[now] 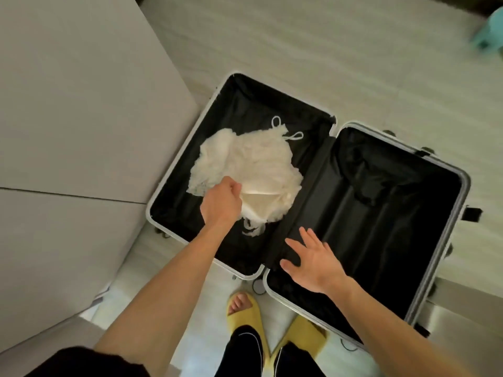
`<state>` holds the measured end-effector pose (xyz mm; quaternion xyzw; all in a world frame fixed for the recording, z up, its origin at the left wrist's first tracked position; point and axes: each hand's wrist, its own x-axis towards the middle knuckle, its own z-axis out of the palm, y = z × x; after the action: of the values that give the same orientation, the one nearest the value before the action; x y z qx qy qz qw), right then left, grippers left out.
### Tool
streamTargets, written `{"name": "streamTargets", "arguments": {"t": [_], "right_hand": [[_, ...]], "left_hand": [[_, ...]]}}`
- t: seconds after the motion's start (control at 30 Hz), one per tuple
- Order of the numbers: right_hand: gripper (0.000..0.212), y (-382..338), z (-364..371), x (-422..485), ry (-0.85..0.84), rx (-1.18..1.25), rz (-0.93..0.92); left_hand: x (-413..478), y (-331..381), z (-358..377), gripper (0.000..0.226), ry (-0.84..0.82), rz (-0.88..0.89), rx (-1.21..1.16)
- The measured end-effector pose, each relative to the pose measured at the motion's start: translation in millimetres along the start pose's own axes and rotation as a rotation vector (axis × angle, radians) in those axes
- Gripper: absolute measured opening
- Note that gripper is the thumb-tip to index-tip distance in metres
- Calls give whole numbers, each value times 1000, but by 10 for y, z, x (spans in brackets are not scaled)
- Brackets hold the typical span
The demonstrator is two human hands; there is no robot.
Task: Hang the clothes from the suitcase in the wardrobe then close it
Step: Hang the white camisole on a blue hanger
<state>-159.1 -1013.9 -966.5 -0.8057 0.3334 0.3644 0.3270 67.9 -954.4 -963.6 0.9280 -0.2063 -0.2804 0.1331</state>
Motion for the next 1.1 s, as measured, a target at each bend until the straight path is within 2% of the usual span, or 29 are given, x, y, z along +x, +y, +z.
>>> {"name": "streamTargets", "arguments": {"t": [0.1, 0.23, 0.4, 0.5, 0.57, 0.6, 0.67, 0.7, 0.8, 0.9, 0.93, 1.0, 1.1], "right_hand": [[72, -261, -447, -780, 31, 88, 31], [76, -809, -1449, -2039, 248, 192, -27], [80, -1521, -2428, -3430, 529, 181, -238], [100, -1874, -2637, -4284, 652, 151, -409], [95, -2025, -2674, -4717, 688, 186, -492], [78, -2121, -2646, -5054, 704, 190, -554], [28, -2235, -2588, -5508, 727, 267, -607], [16, -2305, -2532, -5773, 733, 294, -626], [12, -2492, -2240, -6389, 764, 385, -697], [31, -2809, -1767, -6939, 732, 431, -791], [32, -2949, -1593, -7115, 700, 445, -812], [23, -3224, -1318, -7381, 666, 446, -848], [17, -3695, -750, -7745, 572, 452, -927]], "left_hand": [[-361, 393, -808, 28, -20, -13, -194], [-1216, 1053, -2255, 31, -103, 52, -436], [-2504, 1500, -3762, 23, -140, 209, -587], [-3454, 1554, -4512, 22, -95, 296, -703], [-3996, 1571, -4862, 21, -76, 361, -738], [-4389, 1516, -5055, 19, -47, 382, -762], [-4922, 1421, -5239, 17, -11, 394, -797], [-5205, 1331, -5301, 16, 21, 394, -807], [-6025, 922, -5312, 15, 92, 355, -849], [-6733, 368, -5229, 33, 47, 315, -856], [-6944, 161, -5199, 41, 28, 303, -852], [-7255, -178, -5177, 52, 17, 310, -832], [-7754, -862, -5209, 49, 46, 299, -742]]}}
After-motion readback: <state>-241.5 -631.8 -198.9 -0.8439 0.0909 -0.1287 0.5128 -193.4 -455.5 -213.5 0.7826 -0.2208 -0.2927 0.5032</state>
